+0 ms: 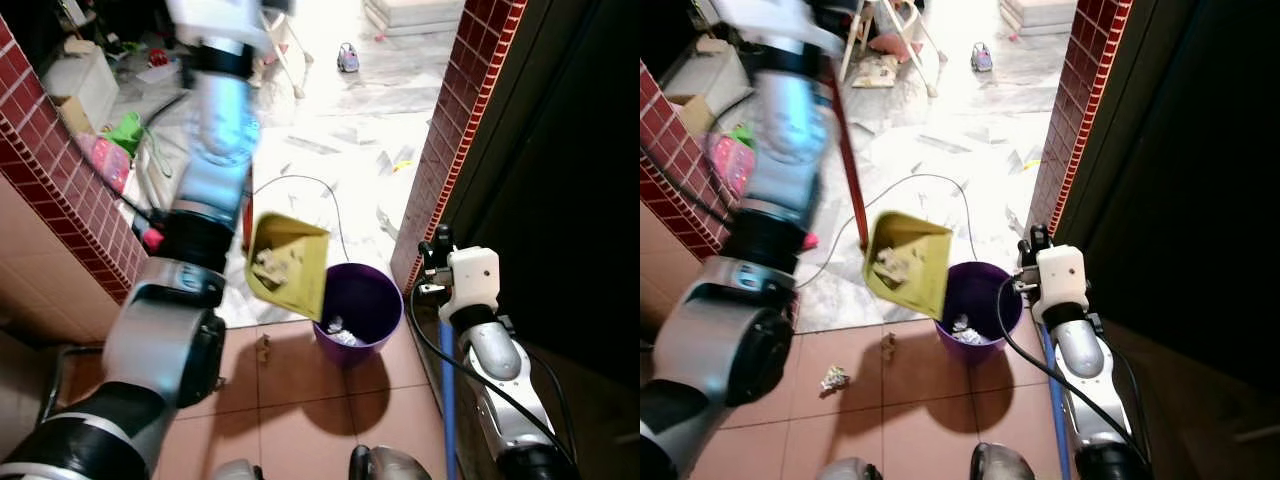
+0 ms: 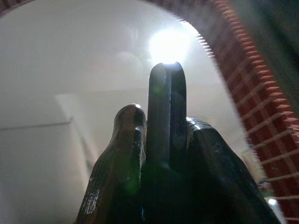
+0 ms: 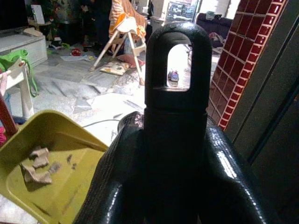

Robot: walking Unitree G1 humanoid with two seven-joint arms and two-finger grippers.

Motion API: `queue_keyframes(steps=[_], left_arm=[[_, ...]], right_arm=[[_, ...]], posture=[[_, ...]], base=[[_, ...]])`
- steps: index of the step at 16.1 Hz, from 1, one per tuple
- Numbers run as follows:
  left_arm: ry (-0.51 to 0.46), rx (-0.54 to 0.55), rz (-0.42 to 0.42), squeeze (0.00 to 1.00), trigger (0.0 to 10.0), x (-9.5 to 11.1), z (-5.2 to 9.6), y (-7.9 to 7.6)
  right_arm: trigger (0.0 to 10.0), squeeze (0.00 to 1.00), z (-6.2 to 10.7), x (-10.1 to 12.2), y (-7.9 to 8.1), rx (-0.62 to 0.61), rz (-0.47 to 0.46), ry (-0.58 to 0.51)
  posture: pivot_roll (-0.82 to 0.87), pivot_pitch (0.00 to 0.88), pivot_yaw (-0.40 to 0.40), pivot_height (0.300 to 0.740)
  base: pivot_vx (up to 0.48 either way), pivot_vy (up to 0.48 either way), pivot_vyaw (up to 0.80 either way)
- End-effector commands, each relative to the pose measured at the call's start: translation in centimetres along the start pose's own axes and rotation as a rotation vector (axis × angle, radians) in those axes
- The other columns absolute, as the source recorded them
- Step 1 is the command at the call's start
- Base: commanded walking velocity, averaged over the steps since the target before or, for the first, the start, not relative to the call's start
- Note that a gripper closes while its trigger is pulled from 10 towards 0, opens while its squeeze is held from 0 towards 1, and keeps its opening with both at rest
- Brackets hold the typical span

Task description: Sweep floor

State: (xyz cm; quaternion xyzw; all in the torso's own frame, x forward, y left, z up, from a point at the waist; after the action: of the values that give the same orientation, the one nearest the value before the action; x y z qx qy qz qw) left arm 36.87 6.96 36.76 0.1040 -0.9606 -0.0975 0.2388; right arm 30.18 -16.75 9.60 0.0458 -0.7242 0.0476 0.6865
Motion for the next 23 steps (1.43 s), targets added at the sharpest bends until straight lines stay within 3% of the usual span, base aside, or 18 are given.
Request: queue_keyframes(steps=[1, 2, 4, 6, 8, 12, 14, 16, 18, 19, 21, 22, 23], left_arm=[[-0.090, -0.025, 0.020, 0.00, 10.0, 1.9, -0.4, -1.5], [-0.094, -0.075, 0.056, 0.00, 10.0, 2.1, 0.8, -3.4], [-0.086, -0.108, 0.097, 0.00, 10.0, 2.4, 2.4, -5.2], [-0.091, -0.202, 0.151, 0.00, 10.0, 2.9, 5.1, -8.4], [-0.115, -0.264, 0.172, 0.00, 10.0, 3.5, 6.3, -9.9], [-0.260, -0.519, 0.249, 0.00, 10.0, 5.9, 9.6, -13.2], [-0.300, -0.601, 0.272, 0.00, 10.0, 6.4, 10.7, -13.9], [-0.305, -0.602, 0.284, 0.00, 10.0, 6.7, 10.9, -13.9], [-0.275, -0.570, 0.277, 0.00, 10.0, 6.2, 10.5, -13.5], [-0.244, -0.514, 0.274, 0.00, 10.0, 5.7, 9.3, -12.6], [-0.286, -0.523, 0.254, 0.00, 10.0, 6.1, 8.9, -12.2], [-0.289, -0.547, 0.282, 0.00, 10.0, 6.4, 9.1, -12.4], [-0.321, -0.626, 0.356, 0.00, 10.0, 8.1, 10.9, -13.6]], right_arm=[[10.0, 0.00, 0.0, 0.7, 0.2, 0.002, -0.002, -0.023], [10.0, 0.00, 0.1, 0.7, 0.2, -0.002, -0.004, -0.020], [10.0, 0.00, 0.2, 0.7, 0.3, -0.002, -0.006, -0.018], [10.0, 0.00, 0.1, 0.7, 0.4, -0.002, -0.007, -0.013], [10.0, 0.00, 0.0, 0.9, 0.4, -0.002, -0.006, -0.015], [10.0, 0.00, -0.4, 1.1, 0.2, -0.004, -0.003, -0.019], [10.0, 0.00, -0.5, 1.2, 0.2, -0.002, -0.001, -0.021], [10.0, 0.00, -0.7, 1.2, 0.4, -0.001, -0.002, -0.025], [10.0, 0.00, -0.8, 1.3, 0.4, 0.002, -0.002, -0.027], [10.0, 0.00, -0.9, 1.3, 0.4, 0.005, -0.001, -0.029], [10.0, 0.00, -1.1, 1.4, 0.3, 0.008, 0.002, -0.031], [10.0, 0.00, -1.4, 1.5, 0.3, 0.015, 0.005, -0.032], [10.0, 0.00, -1.9, 1.6, 0.5, 0.027, 0.008, -0.036]], posture=[[-0.20, 0.000, 0.073, 0.740], [-0.20, 0.000, 0.072, 0.740], [-0.20, 0.000, 0.074, 0.740], [-0.20, 0.000, 0.074, 0.740], [-0.20, 0.000, 0.075, 0.740], [-0.19, 0.000, 0.074, 0.740], [-0.19, 0.000, 0.076, 0.740], [-0.19, 0.000, 0.078, 0.740], [-0.19, 0.000, 0.074, 0.740], [-0.18, 0.000, 0.069, 0.740], [-0.18, 0.000, 0.060, 0.740], [-0.17, 0.000, 0.053, 0.740], [-0.16, 0.000, 0.050, 0.740]], base=[[0.000, 0.000, 0.00], [0.000, 0.000, 0.00], [0.000, 0.000, 0.00], [0.000, 0.000, 0.00], [0.000, 0.000, 0.00], [0.000, 0.000, 0.00], [0.000, 0.000, 0.00], [0.000, 0.000, 0.00], [0.000, 0.000, 0.00], [0.000, 0.000, 0.00], [0.000, 0.000, 0.00], [0.000, 0.000, 0.00], [0.000, 0.000, 0.00]])
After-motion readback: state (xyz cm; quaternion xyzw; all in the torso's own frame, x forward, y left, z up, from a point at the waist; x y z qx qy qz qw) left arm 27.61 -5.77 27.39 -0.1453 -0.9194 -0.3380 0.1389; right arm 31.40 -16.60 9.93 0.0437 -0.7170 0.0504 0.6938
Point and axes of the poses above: a point about 5 cm out from each wrist's last joint towards the gripper, its own z axis pointing back from the gripper into the wrist, its own x axis along the axis of the wrist's last joint, y = z × x, the point moved 3 cm from there along -z, pointing out of the wrist towards the gripper, and after that the axes turned 11 degrees about -z, right-handed, at the moved point
